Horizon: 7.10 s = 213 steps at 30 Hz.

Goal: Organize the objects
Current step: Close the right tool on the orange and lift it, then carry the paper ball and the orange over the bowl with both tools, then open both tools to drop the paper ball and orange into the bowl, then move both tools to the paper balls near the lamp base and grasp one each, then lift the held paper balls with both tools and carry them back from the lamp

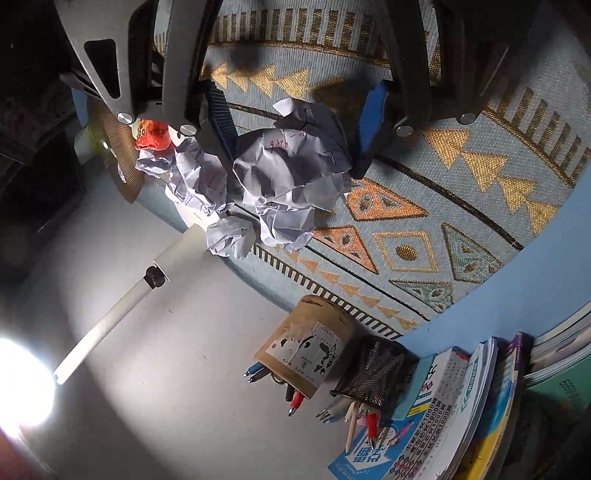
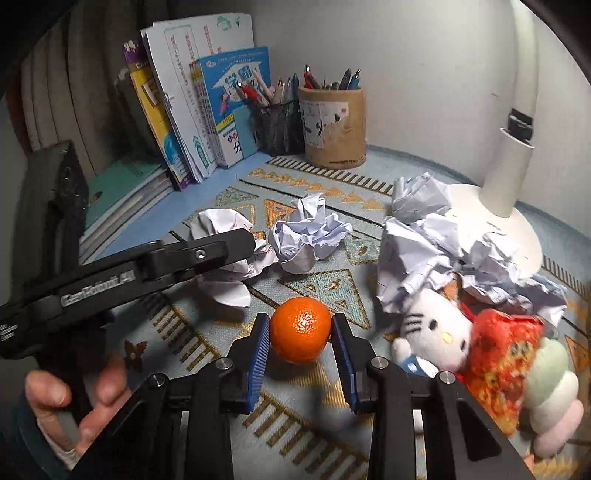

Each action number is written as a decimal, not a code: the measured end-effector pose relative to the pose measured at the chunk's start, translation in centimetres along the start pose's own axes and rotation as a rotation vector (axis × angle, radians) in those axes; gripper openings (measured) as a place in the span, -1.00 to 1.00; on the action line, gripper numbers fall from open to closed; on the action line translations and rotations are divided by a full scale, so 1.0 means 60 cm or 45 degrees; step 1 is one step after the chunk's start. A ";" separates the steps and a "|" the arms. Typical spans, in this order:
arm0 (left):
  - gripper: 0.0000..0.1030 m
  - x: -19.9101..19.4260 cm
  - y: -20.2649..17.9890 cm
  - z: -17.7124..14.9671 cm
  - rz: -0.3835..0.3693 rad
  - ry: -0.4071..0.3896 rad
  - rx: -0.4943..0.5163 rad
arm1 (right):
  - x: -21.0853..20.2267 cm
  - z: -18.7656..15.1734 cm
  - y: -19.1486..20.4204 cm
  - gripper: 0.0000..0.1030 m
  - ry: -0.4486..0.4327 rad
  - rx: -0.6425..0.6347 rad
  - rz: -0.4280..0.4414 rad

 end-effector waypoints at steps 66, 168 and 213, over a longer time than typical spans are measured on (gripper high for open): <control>0.10 -0.052 -0.436 -0.199 -0.145 -0.028 0.855 | -0.399 -0.176 -0.270 -0.30 -0.244 0.485 -0.504; -0.16 0.114 -0.070 0.019 0.291 0.143 0.306 | 0.107 0.079 -0.147 -0.30 0.074 0.378 -0.062; -0.19 -0.036 -0.185 -0.216 0.061 0.024 0.471 | -0.293 -0.346 -0.184 0.35 -0.019 0.542 -0.297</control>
Point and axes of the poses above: each gripper's, at about its wrist camera, not at the fingertips, and x roughly the way its jaws point, y to its left, z to its top, the point moved 2 cm from there along x, roughly the way its jaws point, and after that the axes turned 8 degrees about -x, right-handed, at the moved point
